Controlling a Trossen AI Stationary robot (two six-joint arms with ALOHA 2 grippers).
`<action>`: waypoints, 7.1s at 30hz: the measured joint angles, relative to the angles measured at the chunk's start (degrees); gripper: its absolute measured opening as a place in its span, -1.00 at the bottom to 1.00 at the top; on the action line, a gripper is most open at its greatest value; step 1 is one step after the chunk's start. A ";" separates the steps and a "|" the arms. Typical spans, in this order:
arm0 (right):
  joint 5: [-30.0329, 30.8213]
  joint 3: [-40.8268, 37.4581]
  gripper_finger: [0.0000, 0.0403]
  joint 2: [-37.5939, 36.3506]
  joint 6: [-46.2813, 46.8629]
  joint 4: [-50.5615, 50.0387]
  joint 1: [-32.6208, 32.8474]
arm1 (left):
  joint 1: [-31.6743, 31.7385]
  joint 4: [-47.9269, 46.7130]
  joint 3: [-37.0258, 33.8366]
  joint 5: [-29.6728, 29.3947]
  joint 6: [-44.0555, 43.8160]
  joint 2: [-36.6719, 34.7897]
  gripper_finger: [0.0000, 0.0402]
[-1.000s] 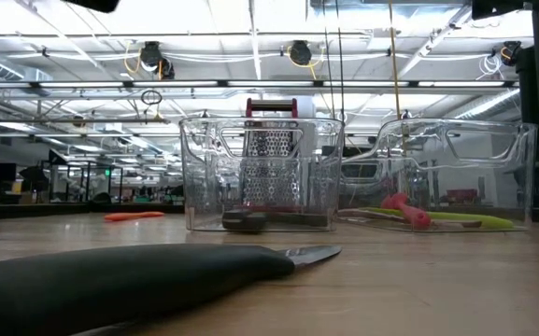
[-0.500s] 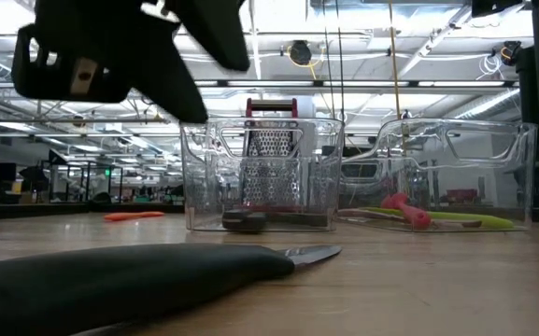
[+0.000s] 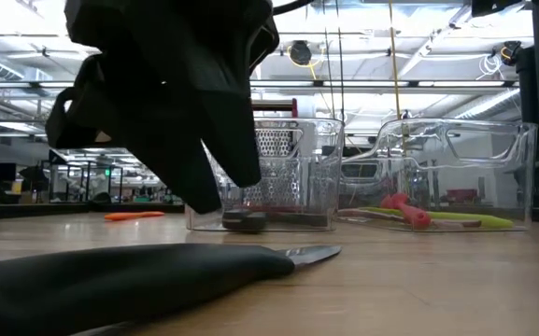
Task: Pick & Place Kitchen Items
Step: Put the black knife into the middle transparent bin
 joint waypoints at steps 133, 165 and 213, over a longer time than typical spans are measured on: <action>0.00 0.02 -1.00 -0.02 0.55 0.96 0.01 | -4.14 -11.31 0.66 -12.89 27.34 7.93 -0.69; 0.01 0.02 -1.00 0.00 0.50 1.25 0.01 | -5.41 3.16 0.02 -7.60 33.85 0.74 -0.71; -21.02 0.01 -1.00 1.01 4.12 0.24 -0.06 | 11.31 -19.16 0.17 -24.13 42.80 -23.86 -0.99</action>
